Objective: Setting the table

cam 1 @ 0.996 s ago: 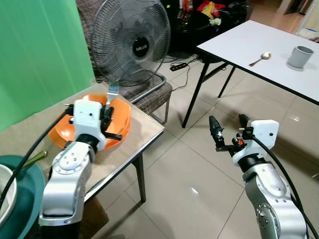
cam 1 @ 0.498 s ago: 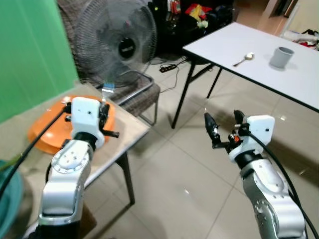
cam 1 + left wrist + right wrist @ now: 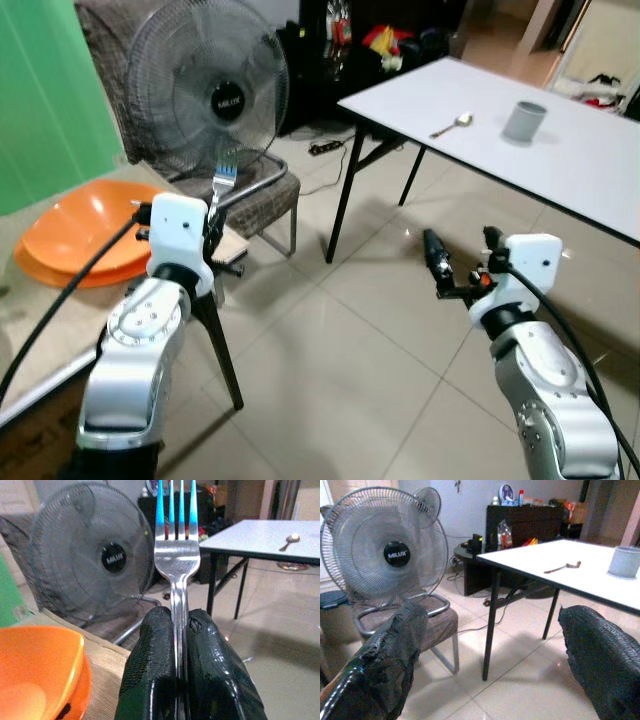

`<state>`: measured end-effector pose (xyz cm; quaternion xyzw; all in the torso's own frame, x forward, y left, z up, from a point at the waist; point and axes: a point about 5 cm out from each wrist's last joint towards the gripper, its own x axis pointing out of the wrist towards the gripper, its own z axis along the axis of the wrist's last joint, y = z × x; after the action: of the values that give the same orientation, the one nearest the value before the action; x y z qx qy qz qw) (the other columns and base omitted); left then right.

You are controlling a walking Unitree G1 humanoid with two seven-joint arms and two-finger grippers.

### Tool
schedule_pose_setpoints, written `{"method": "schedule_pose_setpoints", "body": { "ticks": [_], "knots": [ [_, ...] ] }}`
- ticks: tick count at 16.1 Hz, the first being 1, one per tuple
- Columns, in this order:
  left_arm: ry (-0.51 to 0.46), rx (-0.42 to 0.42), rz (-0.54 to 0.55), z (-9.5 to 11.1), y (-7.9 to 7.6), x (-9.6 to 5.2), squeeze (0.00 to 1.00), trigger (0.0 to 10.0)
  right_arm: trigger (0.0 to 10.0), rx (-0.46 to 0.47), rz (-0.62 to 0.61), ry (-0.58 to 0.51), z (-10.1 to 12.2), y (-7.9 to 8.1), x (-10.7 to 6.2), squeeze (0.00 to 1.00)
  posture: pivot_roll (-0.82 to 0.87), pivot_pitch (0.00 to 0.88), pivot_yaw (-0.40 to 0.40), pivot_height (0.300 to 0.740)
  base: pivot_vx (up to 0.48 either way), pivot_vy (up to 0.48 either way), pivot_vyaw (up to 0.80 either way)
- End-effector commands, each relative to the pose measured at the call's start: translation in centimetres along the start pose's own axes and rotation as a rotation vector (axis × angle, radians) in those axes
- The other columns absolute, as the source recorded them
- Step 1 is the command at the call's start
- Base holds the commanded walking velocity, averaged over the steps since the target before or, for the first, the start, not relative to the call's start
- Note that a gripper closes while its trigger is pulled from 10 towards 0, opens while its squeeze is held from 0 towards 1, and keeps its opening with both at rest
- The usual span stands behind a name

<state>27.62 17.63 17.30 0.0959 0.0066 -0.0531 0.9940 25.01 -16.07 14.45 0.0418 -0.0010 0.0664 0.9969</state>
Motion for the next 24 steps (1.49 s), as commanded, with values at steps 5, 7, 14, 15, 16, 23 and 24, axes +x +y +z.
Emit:
{"method": "schedule_pose_setpoints", "body": {
  "ticks": [5,7,14,15,16,23,24],
  "knots": [
    [0.050,0.022,0.051,-1.7,1.3,-0.8,0.00,10.0,10.0,-0.018,-0.046,0.025,-0.8,-0.3,-0.2,0.00,0.04,0.000,-0.037,0.740,0.000,0.000,-0.73],
    [0.050,0.044,0.056,-1.6,1.5,-0.8,0.00,10.0,10.0,0.008,-0.057,0.024,-0.9,-0.5,-0.3,0.00,0.04,0.000,-0.036,0.740,0.000,0.000,-0.80],
    [0.043,0.049,0.082,-1.7,2.4,-0.4,0.00,10.0,10.0,-0.056,-0.082,-0.005,-0.5,-0.5,0.2,0.00,0.03,0.000,-0.045,0.740,0.000,0.000,-0.80],
    [0.054,0.054,0.082,-1.9,2.5,-0.4,0.00,10.0,10.0,-0.034,-0.053,0.004,-0.6,-0.3,0.2,0.00,0.04,0.000,-0.049,0.740,0.000,0.000,-0.80],
    [0.050,0.035,0.088,-1.8,2.6,-0.5,0.00,10.0,10.0,-0.027,-0.034,0.009,-0.7,0.0,0.2,0.00,0.04,0.000,-0.050,0.740,0.000,0.000,-0.51],
    [0.038,0.009,0.054,-1.5,1.9,-0.4,0.00,10.0,10.0,-0.069,-0.030,-0.011,-0.6,0.2,0.4,0.00,0.04,0.000,-0.059,0.740,0.256,0.000,0.00],
    [0.036,0.007,0.053,-1.5,1.9,-0.3,0.00,10.0,10.0,-0.066,-0.028,-0.012,-0.6,0.2,0.4,0.00,0.04,0.000,-0.059,0.740,0.289,0.000,0.00]
  ]
}}
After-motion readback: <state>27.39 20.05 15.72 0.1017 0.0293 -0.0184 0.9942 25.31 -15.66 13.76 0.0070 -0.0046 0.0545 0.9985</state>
